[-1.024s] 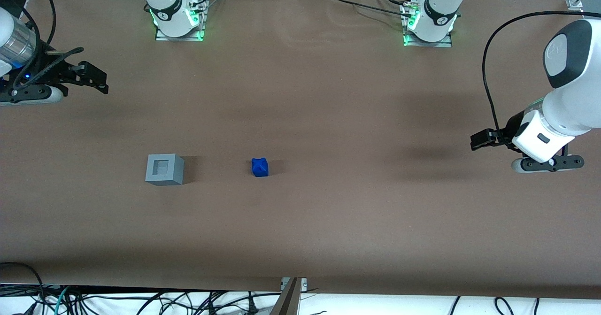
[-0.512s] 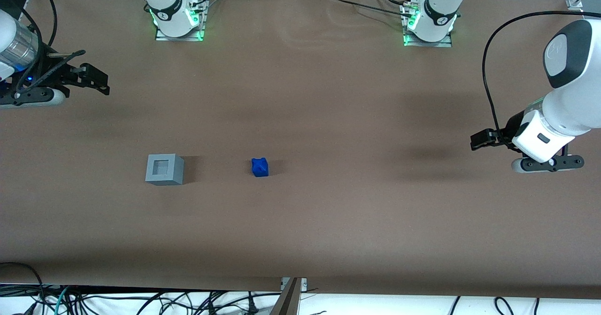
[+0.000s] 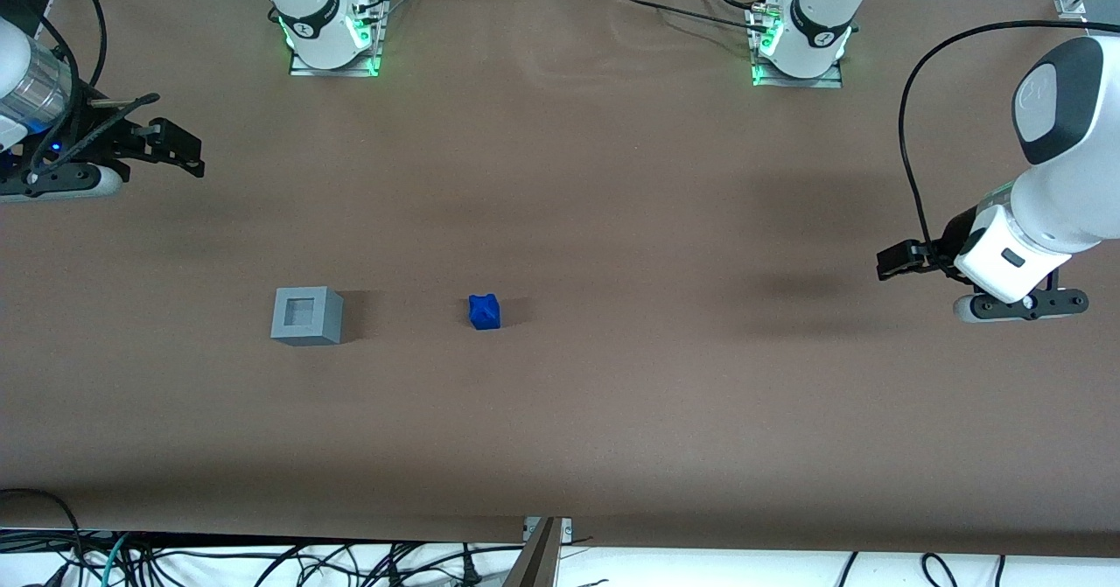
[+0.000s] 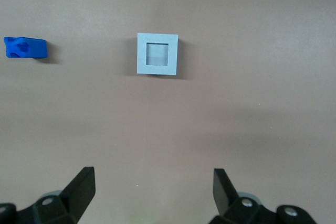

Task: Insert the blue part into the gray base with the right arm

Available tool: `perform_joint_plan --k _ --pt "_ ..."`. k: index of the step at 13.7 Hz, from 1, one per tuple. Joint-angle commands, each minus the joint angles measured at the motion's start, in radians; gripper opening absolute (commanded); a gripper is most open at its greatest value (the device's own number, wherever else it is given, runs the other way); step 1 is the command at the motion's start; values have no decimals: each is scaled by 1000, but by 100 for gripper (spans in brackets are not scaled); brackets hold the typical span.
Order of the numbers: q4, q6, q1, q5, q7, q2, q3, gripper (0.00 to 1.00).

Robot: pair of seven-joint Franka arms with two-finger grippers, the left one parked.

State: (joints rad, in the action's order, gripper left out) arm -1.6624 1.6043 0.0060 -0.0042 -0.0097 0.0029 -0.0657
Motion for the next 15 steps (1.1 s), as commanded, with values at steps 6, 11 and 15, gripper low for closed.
perform_joint_plan --k 6,11,15 --pt "0 3 -12 15 -13 0 -22 99" --pt "3 44 24 90 17 29 -31 99" --pt "7 224 233 95 311 152 -31 99"
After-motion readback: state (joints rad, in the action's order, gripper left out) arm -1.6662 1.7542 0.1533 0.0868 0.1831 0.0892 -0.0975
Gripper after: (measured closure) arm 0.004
